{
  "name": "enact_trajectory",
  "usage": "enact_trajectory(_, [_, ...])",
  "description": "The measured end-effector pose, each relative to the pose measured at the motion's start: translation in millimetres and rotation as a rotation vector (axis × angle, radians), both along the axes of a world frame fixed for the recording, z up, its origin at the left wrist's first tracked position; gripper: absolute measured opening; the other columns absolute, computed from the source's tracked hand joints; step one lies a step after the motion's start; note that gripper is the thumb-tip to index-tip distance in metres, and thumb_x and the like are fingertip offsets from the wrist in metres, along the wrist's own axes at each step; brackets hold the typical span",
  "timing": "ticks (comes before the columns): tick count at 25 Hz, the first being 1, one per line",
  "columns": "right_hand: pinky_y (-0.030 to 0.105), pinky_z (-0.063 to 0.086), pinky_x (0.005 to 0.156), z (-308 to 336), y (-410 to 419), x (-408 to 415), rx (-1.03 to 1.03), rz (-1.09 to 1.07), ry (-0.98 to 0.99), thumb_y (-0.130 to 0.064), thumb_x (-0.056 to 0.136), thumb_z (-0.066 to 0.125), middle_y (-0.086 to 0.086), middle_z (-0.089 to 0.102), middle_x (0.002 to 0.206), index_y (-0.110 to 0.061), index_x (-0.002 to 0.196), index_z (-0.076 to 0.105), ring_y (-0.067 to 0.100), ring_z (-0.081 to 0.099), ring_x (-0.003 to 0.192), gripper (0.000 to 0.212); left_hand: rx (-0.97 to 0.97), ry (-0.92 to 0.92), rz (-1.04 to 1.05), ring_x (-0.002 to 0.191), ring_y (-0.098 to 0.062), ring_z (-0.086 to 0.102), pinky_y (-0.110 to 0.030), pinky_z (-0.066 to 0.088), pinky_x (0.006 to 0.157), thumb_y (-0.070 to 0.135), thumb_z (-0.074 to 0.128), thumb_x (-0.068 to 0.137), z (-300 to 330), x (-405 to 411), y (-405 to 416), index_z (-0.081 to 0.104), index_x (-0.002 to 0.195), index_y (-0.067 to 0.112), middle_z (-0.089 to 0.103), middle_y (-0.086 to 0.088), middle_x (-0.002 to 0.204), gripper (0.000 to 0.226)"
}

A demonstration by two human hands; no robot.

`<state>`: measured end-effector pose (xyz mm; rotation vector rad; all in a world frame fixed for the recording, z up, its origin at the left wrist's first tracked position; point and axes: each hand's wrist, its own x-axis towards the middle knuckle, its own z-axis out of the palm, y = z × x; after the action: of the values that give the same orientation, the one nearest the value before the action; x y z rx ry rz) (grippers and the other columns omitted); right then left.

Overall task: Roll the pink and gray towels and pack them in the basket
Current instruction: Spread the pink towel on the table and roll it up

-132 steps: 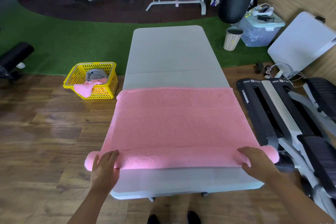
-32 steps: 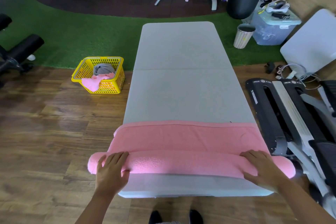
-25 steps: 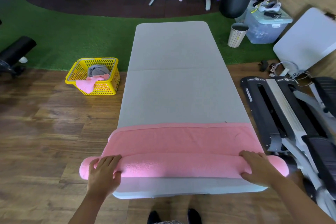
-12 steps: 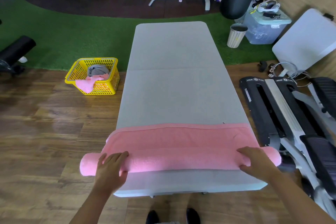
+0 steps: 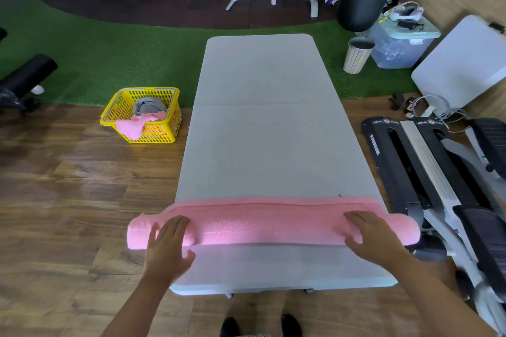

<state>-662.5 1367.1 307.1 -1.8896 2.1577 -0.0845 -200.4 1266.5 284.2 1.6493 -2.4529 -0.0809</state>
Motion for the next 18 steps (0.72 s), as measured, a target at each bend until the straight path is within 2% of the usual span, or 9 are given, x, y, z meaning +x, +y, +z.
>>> enact_trajectory(1, [0.038,0.035,0.104,-3,2,2,0.027,0.020,0.037,-0.039,0.072,0.064,0.002,0.057,0.127,-0.015,0.127,0.054,0.022,0.050,0.119,0.062,-0.010,0.016,0.008,0.094,-0.028,0.067,-0.058,0.045,0.091,0.019,0.087,0.045,-2,0,-1,0.062,0.110,0.005,0.069,-0.009,0.105,0.071])
enact_trajectory(3, [0.036,0.031,0.106,-2,3,2,0.067,0.026,0.072,-0.042,0.071,0.061,-0.002,0.058,0.126,-0.018,0.126,0.055,0.019,0.050,0.119,0.060,-0.018,0.041,0.013,0.079,-0.028,0.069,-0.052,0.052,0.083,0.025,0.070,0.061,3,-4,2,0.067,0.100,0.005,0.071,-0.008,0.092,0.044])
enact_trajectory(5, [0.031,0.026,0.107,3,2,-2,0.137,0.029,0.065,-0.046,0.077,0.053,-0.007,0.055,0.128,-0.023,0.127,0.053,0.013,0.046,0.121,0.055,-0.001,0.027,-0.017,0.069,-0.025,0.068,-0.044,0.056,0.071,0.034,0.049,0.066,9,-4,6,0.071,0.091,0.008,0.071,-0.002,0.081,0.042])
enact_trajectory(7, [0.030,0.024,0.108,8,0,-4,0.192,0.057,0.088,-0.047,0.082,0.051,-0.010,0.054,0.129,-0.025,0.128,0.052,0.010,0.045,0.122,0.051,0.016,0.020,-0.043,0.068,-0.023,0.067,-0.038,0.057,0.064,0.040,0.044,0.066,10,2,12,0.071,0.090,0.014,0.069,0.005,0.079,0.044])
enact_trajectory(10, [0.038,0.035,0.102,12,-1,-3,0.122,0.026,0.149,-0.040,0.077,0.059,-0.007,0.062,0.119,-0.024,0.117,0.062,0.015,0.055,0.112,0.044,-0.001,0.020,-0.050,0.087,-0.023,0.067,-0.043,0.054,0.080,0.040,0.046,0.071,15,12,9,0.068,0.104,0.013,0.070,0.002,0.097,0.048])
enact_trajectory(13, [0.044,0.050,0.078,17,-7,8,-0.050,-0.071,0.188,-0.015,0.065,0.074,0.002,0.070,0.098,-0.015,0.099,0.069,0.025,0.065,0.091,0.034,-0.083,0.057,0.103,0.096,-0.030,0.066,-0.050,0.049,0.090,0.034,0.043,0.083,9,12,4,0.065,0.107,0.006,0.069,-0.010,0.107,0.043])
enact_trajectory(15, [0.037,0.048,0.066,23,-12,22,-0.065,-0.126,0.215,-0.006,0.071,0.068,0.005,0.068,0.095,-0.011,0.096,0.067,0.028,0.064,0.082,0.025,-0.107,0.075,0.135,0.101,-0.030,0.065,-0.053,0.045,0.097,0.031,0.040,0.088,1,10,6,0.065,0.108,0.005,0.067,-0.012,0.112,0.041])
enact_trajectory(18, [0.033,0.045,0.064,29,-19,41,-0.004,-0.316,0.082,-0.013,0.090,0.046,0.005,0.056,0.112,-0.011,0.112,0.056,0.027,0.061,0.089,0.023,-0.110,0.064,0.073,0.111,-0.023,0.059,-0.050,0.038,0.106,0.032,0.044,0.080,-5,18,8,0.059,0.117,0.009,0.063,-0.007,0.121,0.047])
